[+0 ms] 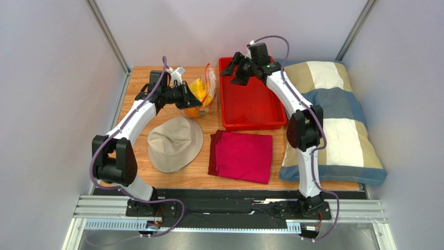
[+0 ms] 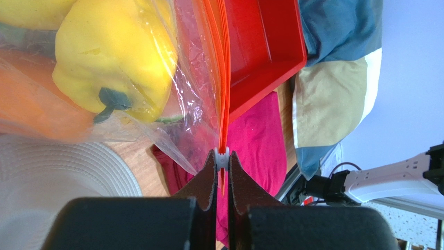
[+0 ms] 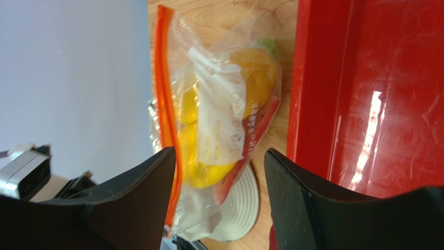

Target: Open the zip-top bag and remove the fake food

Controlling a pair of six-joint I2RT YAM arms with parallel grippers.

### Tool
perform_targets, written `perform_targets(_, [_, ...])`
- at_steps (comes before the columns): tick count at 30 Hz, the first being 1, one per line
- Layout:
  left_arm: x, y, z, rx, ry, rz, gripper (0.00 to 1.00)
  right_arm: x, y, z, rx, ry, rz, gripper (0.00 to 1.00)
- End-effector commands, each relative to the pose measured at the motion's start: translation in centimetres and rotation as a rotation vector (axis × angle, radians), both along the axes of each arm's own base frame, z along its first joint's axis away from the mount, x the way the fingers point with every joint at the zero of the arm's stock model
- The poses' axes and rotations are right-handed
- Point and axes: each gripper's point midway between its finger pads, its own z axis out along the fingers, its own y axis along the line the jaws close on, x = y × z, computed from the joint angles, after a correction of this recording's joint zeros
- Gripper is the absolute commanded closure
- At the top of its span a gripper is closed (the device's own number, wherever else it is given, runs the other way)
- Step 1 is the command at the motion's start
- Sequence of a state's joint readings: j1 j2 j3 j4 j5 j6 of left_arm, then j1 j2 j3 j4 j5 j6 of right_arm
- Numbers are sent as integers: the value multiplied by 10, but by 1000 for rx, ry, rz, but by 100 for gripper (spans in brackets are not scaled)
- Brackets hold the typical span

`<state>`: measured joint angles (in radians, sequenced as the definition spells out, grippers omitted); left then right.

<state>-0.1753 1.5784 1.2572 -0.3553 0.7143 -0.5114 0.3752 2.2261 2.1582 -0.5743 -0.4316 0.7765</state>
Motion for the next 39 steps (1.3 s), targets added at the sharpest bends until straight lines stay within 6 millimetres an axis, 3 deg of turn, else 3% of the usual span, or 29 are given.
perform_targets(1, [1, -5, 18, -24, -46, -19, 100, -25, 14, 29, 6, -46, 79, 35])
perform_targets(2, [0, -5, 17, -22, -43, -21, 100, -23, 17, 19, 2, -30, 88, 37])
perform_targets(3, [0, -5, 17, -19, -44, -21, 100, -22, 24, 27, 16, -51, 105, 37])
perform_targets(6, [0, -4, 15, -18, -35, -19, 100, -22, 38, 24, 26, -58, 151, 39])
perform_targets(13, [-2, -9, 16, -28, -28, -25, 100, -27, 51, -4, -2, -26, 173, 40])
perform_targets(18, [-4, -12, 12, -28, -16, -31, 100, -26, 51, -18, -14, -9, 181, 48])
perform_targets(20, [-5, -13, 13, -23, -22, -37, 100, -26, 54, -23, -11, -1, 192, 56])
perform_targets(22, [-4, -11, 15, -6, -34, -26, 100, -27, 58, -23, 3, 0, 214, 74])
perform_targets(23, [-3, -11, 20, -3, -45, -24, 96, -28, 60, -23, 11, -3, 224, 77])
perform_targets(24, [-1, -9, 24, 4, -59, -11, 92, -29, 61, -22, 18, -2, 234, 81])
perform_targets(25, [-1, -8, 26, 9, -57, -5, 81, -30, 63, -21, 22, -5, 239, 91])
perform_targets(27, [9, -6, 36, 22, -79, 20, 74, -32, 64, -13, 37, -24, 257, 100])
perform_targets(29, [18, -4, 50, 36, -97, 47, 56, -33, 64, -7, 38, -39, 261, 100])
perform_targets(31, [31, 0, 48, 63, -86, 96, 49, -35, 64, 3, 46, -55, 261, 100])
perform_targets(32, [37, 0, 57, 64, -107, 106, 49, -36, 63, 4, 49, -52, 259, 100])
perform_targets(35, [54, -4, 57, 82, -119, 124, 51, -39, 63, 15, 63, -62, 254, 100])
perform_targets(36, [59, -7, 45, 105, -94, 129, 52, -41, 63, 20, 73, -66, 251, 100])
perform_targets(37, [65, -8, 51, 111, -104, 137, 53, -41, 64, 23, 81, -73, 249, 100])
perform_targets(39, [74, -5, 38, 170, -82, 173, 54, -42, 64, 27, 93, -73, 251, 100])
